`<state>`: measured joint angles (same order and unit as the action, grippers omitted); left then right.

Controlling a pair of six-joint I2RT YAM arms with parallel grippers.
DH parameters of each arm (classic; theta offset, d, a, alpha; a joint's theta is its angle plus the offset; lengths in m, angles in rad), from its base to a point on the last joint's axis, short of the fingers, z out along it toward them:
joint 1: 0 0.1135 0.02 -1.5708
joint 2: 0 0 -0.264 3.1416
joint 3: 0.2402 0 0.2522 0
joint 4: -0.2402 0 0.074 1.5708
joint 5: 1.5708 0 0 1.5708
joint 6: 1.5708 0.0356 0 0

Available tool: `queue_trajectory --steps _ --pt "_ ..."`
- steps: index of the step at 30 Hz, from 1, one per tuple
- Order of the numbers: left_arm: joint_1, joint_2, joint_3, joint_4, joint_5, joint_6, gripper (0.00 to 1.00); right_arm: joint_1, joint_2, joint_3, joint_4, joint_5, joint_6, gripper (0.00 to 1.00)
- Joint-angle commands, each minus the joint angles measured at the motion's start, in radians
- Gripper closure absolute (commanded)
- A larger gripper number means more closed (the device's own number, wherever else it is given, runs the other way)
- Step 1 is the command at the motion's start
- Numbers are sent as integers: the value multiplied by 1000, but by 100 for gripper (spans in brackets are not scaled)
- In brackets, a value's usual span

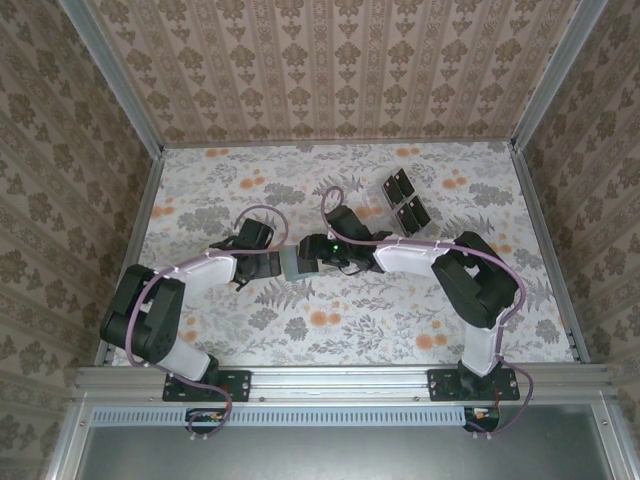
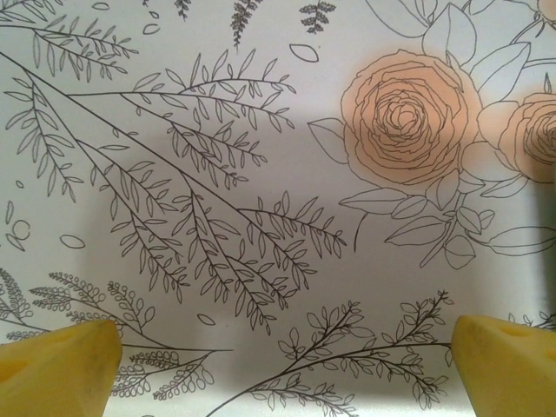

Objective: Put the credit cards into the card holder
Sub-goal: Insert the credit card into the card slot.

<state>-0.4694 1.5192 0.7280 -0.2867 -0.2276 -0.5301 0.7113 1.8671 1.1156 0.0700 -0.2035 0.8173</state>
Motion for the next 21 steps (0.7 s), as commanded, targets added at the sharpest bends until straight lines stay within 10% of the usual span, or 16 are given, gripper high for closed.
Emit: queue_trajectory --steps 1,13,21 --pt "8 17 36 9 10 10 0 -3 -13 56 -159 51 -92 42" --pt "8 48 50 15 10 11 0 -1 100 198 -336 120 -204 92" --pt "8 83 72 18 6 15 0 -1 150 246 -397 188 -257 96"
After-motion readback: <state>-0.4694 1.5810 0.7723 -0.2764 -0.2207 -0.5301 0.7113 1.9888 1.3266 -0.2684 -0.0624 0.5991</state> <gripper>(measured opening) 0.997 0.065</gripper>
